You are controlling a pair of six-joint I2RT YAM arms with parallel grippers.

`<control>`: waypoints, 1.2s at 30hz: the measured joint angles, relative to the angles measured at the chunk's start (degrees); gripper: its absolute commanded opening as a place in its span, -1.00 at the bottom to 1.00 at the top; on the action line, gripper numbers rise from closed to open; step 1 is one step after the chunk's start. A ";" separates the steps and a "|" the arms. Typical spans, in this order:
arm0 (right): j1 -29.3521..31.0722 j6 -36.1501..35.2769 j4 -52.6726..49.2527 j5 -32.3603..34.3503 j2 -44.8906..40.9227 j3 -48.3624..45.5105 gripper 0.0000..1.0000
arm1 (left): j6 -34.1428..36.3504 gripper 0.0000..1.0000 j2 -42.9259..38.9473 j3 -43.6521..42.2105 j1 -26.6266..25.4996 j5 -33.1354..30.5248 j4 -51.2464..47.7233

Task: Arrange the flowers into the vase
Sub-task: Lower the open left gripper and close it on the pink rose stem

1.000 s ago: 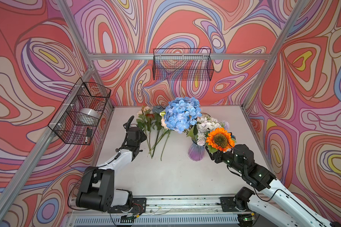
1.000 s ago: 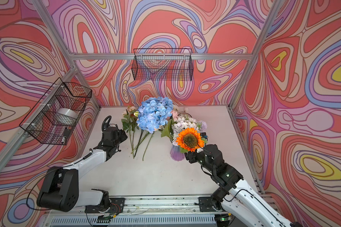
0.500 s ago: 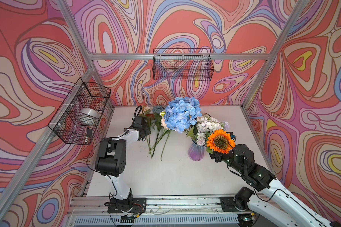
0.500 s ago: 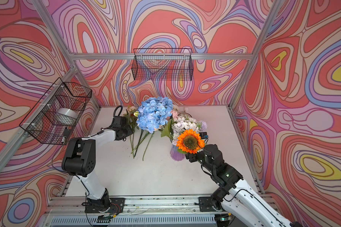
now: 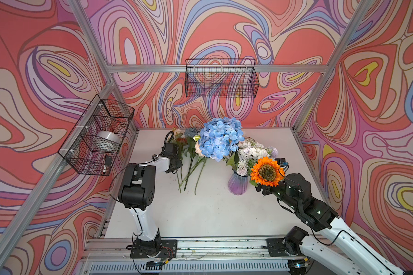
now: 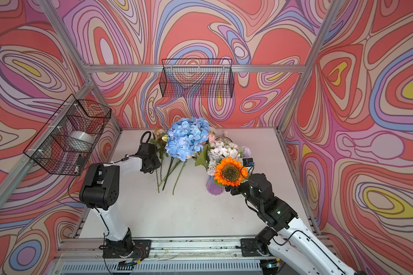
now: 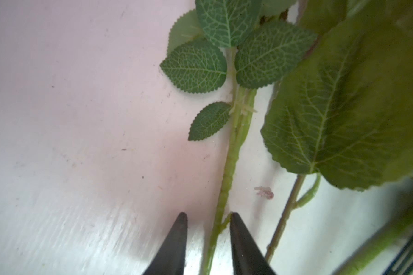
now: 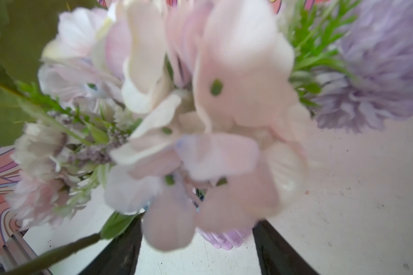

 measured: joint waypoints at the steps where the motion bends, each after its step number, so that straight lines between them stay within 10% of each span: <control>1: 0.00 -0.20 -0.24 0.28 -0.04 0.31 0.54 | 0.02 -0.68 0.02 0.00 0.00 0.07 -0.02; 7: 0.00 -0.83 -1.64 1.33 -0.02 1.75 0.54 | 0.42 -1.00 -0.15 0.02 0.00 0.11 0.46; 21: 0.00 -1.03 -4.96 3.93 -3.63 6.60 0.59 | 0.00 -1.00 -4.17 -4.22 0.00 -1.03 1.95; 27: 0.00 -1.07 -4.87 4.09 -2.73 6.60 0.59 | -0.26 0.01 -3.89 -3.54 0.00 -2.99 0.52; 36: 0.00 -1.90 -4.13 3.91 -0.24 7.48 0.59 | 0.02 -0.01 1.16 3.34 0.02 -3.26 -1.33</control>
